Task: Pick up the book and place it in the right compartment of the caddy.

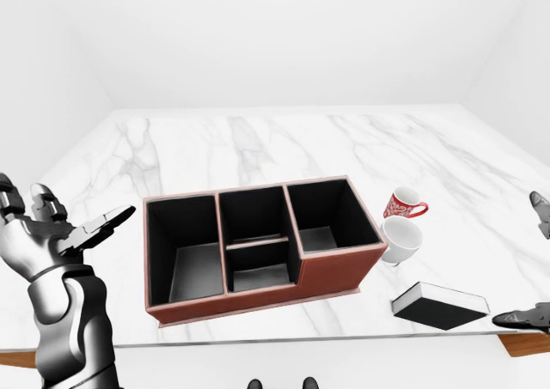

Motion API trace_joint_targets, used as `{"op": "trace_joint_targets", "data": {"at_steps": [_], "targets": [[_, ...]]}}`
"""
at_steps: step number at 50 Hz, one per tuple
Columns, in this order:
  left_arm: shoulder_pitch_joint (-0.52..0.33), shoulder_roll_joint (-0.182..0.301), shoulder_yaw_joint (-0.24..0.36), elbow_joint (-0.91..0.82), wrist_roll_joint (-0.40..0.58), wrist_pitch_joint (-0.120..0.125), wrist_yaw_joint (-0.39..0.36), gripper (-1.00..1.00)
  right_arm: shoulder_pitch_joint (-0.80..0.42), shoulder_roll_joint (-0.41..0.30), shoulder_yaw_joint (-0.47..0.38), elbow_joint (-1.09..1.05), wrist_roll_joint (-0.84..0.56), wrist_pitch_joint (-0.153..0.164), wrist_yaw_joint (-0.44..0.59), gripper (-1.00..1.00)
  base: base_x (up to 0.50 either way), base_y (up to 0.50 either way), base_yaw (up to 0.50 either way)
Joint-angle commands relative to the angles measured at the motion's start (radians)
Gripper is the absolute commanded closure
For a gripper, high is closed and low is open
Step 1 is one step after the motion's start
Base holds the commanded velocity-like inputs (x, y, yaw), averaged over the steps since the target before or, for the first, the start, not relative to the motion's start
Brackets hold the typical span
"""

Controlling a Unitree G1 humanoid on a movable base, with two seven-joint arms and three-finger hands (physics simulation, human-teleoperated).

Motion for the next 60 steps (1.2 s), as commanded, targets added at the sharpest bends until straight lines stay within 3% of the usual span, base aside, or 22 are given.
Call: {"op": "trace_joint_targets", "data": {"at_steps": [1, 9, 26, 33, 34, 38, 48, 60], "targets": [[-0.003, -0.001, -0.005, -0.002, 0.021, 0.002, -0.005, -1.00, 0.148, 0.092, -0.241, 0.086, -0.195, -0.090, 0.000, -1.00, 0.00, 0.00, 0.00], [-0.002, -0.003, -0.007, -0.002, 0.029, -0.003, -0.006, -1.00, 0.187, 0.126, -0.317, 0.239, -0.236, -0.090, 0.000, -1.00, 0.00, 0.00, 0.00], [-0.004, -0.001, -0.010, 0.013, 0.034, -0.011, -0.009, -1.00, 0.203, 0.159, -0.219, 0.319, -0.354, -0.090, 0.000, -1.00, 0.00, 0.00, 0.00], [-0.005, -0.005, -0.014, 0.020, 0.041, -0.019, -0.011, -1.00, 0.187, 0.119, -0.141, 0.401, -0.392, -0.090, 0.000, -1.00, 0.00, 0.00, 0.00], [-0.006, -0.004, -0.014, 0.022, 0.041, -0.019, -0.011, -1.00, 0.100, -0.014, -0.104, 0.551, -0.407, -0.090, 0.000, -1.00, 0.00, 0.00, 0.00], [-0.008, -0.001, -0.013, 0.025, 0.042, -0.021, -0.009, -1.00, 0.068, -0.099, -0.086, 0.503, -0.351, -0.090, 0.000, -1.00, 0.00, 0.00, 0.00], [-0.006, -0.001, -0.012, 0.013, 0.042, -0.011, -0.006, -1.00, 0.053, -0.132, -0.091, 0.459, -0.349, -0.090, 0.000, -1.00, 0.00, 0.00, 0.00], [-0.010, 0.001, -0.011, 0.023, 0.044, -0.016, -0.007, -1.00, 0.025, -0.162, -0.052, 0.514, -0.370, -0.090, 0.000, -1.00, 0.00, 0.00, 0.00]]}}
